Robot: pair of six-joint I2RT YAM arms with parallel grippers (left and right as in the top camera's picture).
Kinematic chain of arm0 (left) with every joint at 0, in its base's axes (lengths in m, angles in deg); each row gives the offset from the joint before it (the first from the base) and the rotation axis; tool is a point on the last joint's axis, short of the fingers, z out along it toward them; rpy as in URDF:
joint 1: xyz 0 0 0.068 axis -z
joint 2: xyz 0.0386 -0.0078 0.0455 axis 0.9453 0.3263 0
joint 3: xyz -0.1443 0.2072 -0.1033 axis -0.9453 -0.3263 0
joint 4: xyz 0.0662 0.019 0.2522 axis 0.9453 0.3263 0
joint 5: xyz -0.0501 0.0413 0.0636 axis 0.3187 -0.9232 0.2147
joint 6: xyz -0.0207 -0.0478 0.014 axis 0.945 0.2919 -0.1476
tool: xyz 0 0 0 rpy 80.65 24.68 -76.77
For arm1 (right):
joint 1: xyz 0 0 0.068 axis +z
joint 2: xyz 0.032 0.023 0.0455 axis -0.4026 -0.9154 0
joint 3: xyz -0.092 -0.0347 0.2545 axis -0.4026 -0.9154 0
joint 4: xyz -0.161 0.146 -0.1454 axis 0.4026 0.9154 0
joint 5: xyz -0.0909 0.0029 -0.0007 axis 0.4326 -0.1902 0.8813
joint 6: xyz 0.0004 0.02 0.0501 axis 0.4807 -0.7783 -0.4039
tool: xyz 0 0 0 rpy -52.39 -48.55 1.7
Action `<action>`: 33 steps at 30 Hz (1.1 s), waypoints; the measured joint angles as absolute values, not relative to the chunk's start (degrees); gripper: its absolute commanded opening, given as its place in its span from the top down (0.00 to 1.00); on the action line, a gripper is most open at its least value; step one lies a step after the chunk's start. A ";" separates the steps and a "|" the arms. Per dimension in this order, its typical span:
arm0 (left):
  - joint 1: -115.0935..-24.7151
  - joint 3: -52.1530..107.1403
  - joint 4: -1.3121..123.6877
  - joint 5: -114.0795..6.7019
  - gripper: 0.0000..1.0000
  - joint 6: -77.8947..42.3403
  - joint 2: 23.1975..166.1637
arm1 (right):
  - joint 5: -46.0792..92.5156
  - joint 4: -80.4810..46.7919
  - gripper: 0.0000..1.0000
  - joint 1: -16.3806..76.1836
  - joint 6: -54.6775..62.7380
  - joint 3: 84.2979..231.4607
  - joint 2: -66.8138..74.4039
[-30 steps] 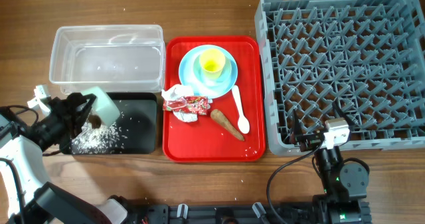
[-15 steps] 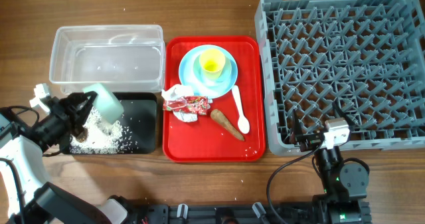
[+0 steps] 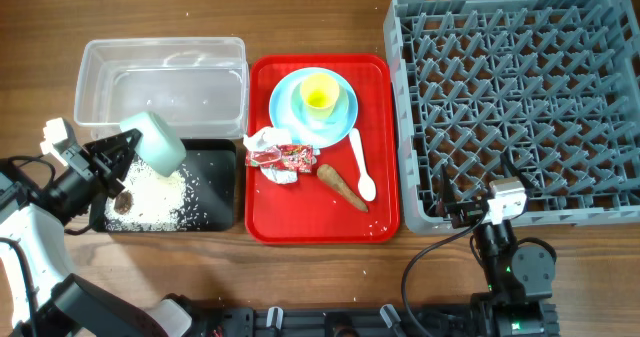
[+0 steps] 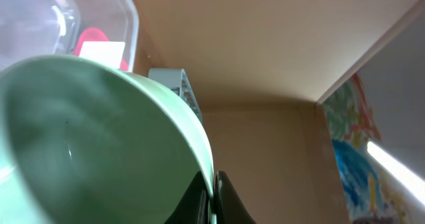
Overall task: Sort waste into correct bins and load items into the dishwasher rack
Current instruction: 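Tilt the green bowl to pour the rice onto the black tray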
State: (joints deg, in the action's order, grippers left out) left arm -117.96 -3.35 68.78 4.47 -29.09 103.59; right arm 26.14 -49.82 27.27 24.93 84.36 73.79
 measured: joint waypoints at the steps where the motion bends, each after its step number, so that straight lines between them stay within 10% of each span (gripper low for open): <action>1: -117.98 -3.37 67.54 4.78 0.96 -28.94 103.59 | 26.14 -49.82 0.00 27.27 24.93 84.34 73.79; 25: -116.80 -3.63 73.13 3.66 0.96 -26.79 103.59 | 26.14 -49.82 0.00 27.27 24.93 84.36 73.79; 33: -101.83 -3.67 80.13 -8.12 0.96 -30.64 103.57 | 26.14 -49.82 0.00 27.27 24.93 84.36 73.79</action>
State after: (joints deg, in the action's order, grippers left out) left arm -101.83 -3.67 80.13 -8.12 -30.64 103.57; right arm 26.14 -49.82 27.27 24.93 84.36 73.79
